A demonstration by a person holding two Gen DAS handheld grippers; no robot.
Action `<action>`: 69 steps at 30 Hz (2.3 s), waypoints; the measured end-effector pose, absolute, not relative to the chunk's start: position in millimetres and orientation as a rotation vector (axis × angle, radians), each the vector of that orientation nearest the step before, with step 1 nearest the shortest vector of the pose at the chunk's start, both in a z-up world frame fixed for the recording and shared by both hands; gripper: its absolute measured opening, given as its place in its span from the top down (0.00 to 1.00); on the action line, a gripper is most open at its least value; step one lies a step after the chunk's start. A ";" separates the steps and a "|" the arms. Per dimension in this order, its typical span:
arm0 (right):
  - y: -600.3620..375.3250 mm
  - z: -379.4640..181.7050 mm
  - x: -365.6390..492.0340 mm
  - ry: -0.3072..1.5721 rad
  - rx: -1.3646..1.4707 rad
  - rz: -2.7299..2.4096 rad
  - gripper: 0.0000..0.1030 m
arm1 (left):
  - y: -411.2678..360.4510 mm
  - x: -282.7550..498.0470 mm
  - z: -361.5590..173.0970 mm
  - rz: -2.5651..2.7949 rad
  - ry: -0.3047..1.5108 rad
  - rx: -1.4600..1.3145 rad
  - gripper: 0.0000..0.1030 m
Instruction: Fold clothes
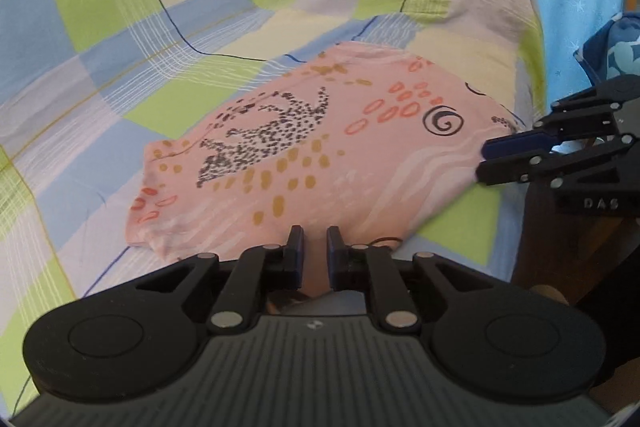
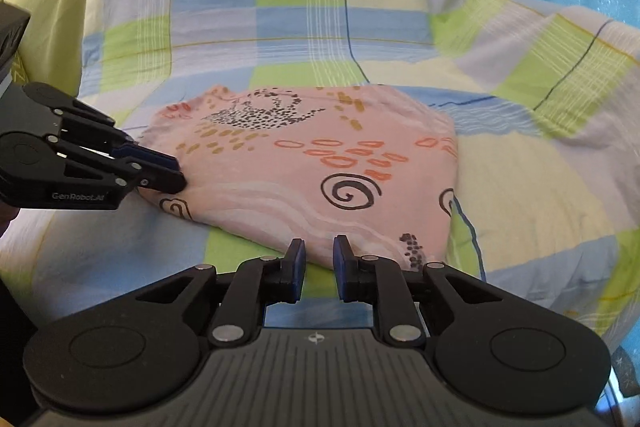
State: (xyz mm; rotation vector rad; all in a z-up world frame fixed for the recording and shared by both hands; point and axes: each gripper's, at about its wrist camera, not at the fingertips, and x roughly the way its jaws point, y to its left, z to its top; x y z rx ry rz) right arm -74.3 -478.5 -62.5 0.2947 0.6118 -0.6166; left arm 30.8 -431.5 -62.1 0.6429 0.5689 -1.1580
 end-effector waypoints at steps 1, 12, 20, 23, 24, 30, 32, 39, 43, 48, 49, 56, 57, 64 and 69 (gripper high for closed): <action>-480.2 -62.7 -77.4 0.615 0.306 -0.632 0.84 | -427.9 38.1 -61.3 -1.137 0.593 0.612 0.89; -486.9 -53.0 -107.5 0.533 0.294 -0.820 0.77 | -416.7 46.9 -50.5 -1.081 0.555 0.576 0.90; -475.4 -62.8 -61.2 0.555 0.253 -0.639 0.66 | -427.6 44.9 -58.2 -1.096 0.569 0.626 0.89; -473.2 -66.9 -46.1 0.565 0.253 -0.578 0.65 | -427.4 44.7 -59.0 -1.093 0.572 0.622 0.89; -474.1 -66.6 -46.5 0.566 0.258 -0.577 0.65 | -427.3 44.8 -59.0 -1.094 0.572 0.622 0.89; -471.3 -67.7 -49.0 0.572 0.241 -0.578 0.65 | -427.1 45.1 -59.1 -1.094 0.574 0.620 0.89; -471.2 -67.8 -49.4 0.573 0.237 -0.579 0.65 | -427.4 45.4 -59.0 -1.094 0.574 0.621 0.89; -471.9 -65.1 -55.3 0.542 0.265 -0.600 0.65 | -418.5 60.1 -50.4 -1.081 0.593 0.510 0.89; -477.2 -59.7 -60.5 0.498 0.296 -0.622 0.62 | -405.1 92.4 -42.2 -0.916 0.599 0.407 0.89; -485.2 -49.5 -44.1 0.467 0.295 -0.572 0.61 | -390.1 134.2 -39.6 -0.840 0.699 0.211 0.79; -486.8 -46.6 -38.4 0.464 0.284 -0.556 0.61 | -391.0 138.9 -39.4 -0.856 0.713 0.183 0.79; -516.8 -27.0 14.4 0.463 0.259 -0.432 0.58 | -424.2 151.4 -45.3 -0.917 0.677 0.218 0.78; -520.9 -25.5 24.3 0.476 0.249 -0.413 0.56 | -429.1 154.7 -49.7 -0.935 0.692 0.216 0.78; -553.0 -20.4 50.4 0.519 0.170 -0.474 0.49 | -455.4 179.9 -61.2 -0.964 0.678 0.255 0.78; -583.7 -44.0 22.3 0.526 0.322 -0.555 0.47 | -460.4 182.1 -67.6 -0.997 0.682 0.284 0.78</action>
